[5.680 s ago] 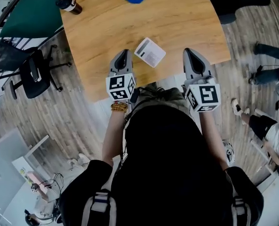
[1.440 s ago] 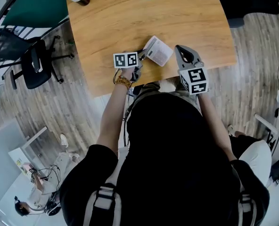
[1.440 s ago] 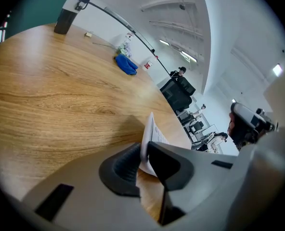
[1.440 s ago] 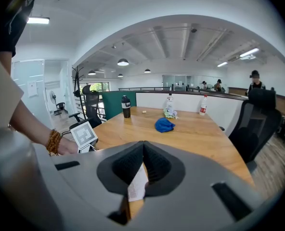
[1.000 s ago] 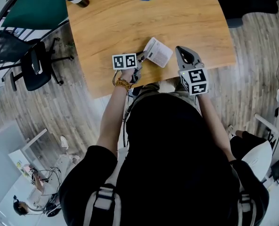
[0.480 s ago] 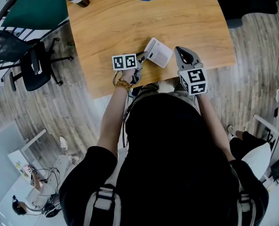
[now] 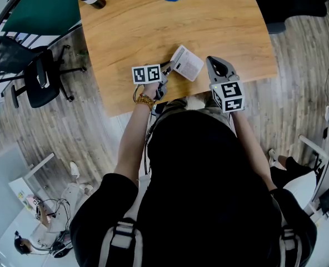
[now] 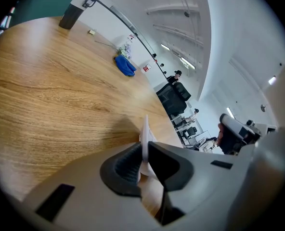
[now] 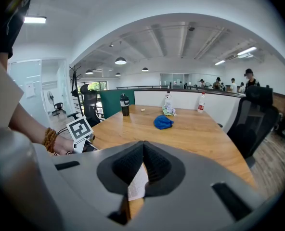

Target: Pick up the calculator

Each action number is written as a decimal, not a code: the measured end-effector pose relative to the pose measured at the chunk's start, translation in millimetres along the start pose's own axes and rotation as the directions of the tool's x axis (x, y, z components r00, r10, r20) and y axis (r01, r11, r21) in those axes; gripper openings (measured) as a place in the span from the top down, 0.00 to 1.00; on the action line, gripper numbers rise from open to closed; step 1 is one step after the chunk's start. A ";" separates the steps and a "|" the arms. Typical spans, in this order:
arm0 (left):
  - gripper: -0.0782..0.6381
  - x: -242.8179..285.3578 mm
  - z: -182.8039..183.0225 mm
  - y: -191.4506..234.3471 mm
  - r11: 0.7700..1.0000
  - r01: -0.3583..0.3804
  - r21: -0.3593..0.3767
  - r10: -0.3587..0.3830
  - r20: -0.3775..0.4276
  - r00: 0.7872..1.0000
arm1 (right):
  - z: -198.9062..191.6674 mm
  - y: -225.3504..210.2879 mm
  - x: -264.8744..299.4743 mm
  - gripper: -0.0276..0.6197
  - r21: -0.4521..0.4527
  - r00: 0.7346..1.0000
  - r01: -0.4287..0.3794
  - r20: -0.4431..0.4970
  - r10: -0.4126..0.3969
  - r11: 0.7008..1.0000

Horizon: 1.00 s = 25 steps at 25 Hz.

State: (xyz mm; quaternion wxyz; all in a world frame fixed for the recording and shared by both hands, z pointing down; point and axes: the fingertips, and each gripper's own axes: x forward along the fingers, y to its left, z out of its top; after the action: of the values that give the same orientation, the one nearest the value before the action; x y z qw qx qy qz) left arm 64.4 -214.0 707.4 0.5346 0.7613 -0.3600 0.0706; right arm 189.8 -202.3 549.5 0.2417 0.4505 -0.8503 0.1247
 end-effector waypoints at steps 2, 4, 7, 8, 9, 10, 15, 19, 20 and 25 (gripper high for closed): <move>0.81 -0.6 -0.1 0.3 1.000 0.002 -0.006 -0.002 0.002 1.000 | -0.7 0.1 0.6 0.95 0.001 1.000 -0.001 -0.001 0.001 1.000; 0.81 -0.8 0.8 0.8 1.000 0.006 -0.015 -0.006 0.008 1.000 | -2.1 0.1 1.5 0.95 0.002 1.000 -0.002 -0.003 0.002 1.000; 0.81 -1.7 2.8 -1.3 1.000 0.018 -0.024 -0.017 0.019 1.000 | -5.8 -0.9 1.2 0.95 0.004 1.000 -0.002 -0.011 0.002 1.000; 0.81 -2.4 3.9 -2.6 1.000 0.021 -0.024 -0.020 0.022 1.000 | -6.9 -1.8 1.0 0.95 0.004 1.000 0.002 -0.015 -0.002 1.000; 0.81 -3.1 5.0 -4.0 1.000 0.023 -0.021 -0.023 0.024 0.999 | -7.9 -2.8 0.7 0.95 0.004 1.000 0.008 -0.019 -0.008 1.000; 0.81 -4.0 5.9 -5.3 1.000 0.025 -0.019 -0.024 0.025 0.999 | -9.2 -3.5 0.4 0.95 0.006 1.000 0.013 -0.024 -0.012 1.000; 0.81 -7.0 12.0 -12.5 0.999 0.042 -0.019 -0.041 0.041 0.998 | -19.3 -6.1 1.9 0.92 0.025 0.999 0.007 -0.047 -0.006 1.000; 0.81 -13.6 24.0 -22.6 0.997 0.073 -0.032 -0.071 0.068 0.995 | -27.2 -7.9 5.7 0.90 0.032 0.998 0.010 -0.070 -0.007 0.999; 0.81 -15.9 27.0 -25.4 0.996 0.081 -0.036 -0.078 0.074 0.994 | -29.4 -7.4 6.6 0.89 0.039 0.997 0.005 -0.075 -0.002 0.999; 0.81 -27.0 44.9 -41.5 0.989 0.136 -0.053 -0.128 0.124 0.984 | -41.7 -7.9 12.0 0.80 0.121 0.994 -0.019 -0.104 0.032 0.992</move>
State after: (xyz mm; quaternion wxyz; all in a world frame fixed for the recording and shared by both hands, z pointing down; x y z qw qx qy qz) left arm 58.1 -233.1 643.7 0.5384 0.7697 -0.3423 -0.0220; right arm 203.1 -197.3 591.2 0.2573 0.4459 -0.8331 0.2022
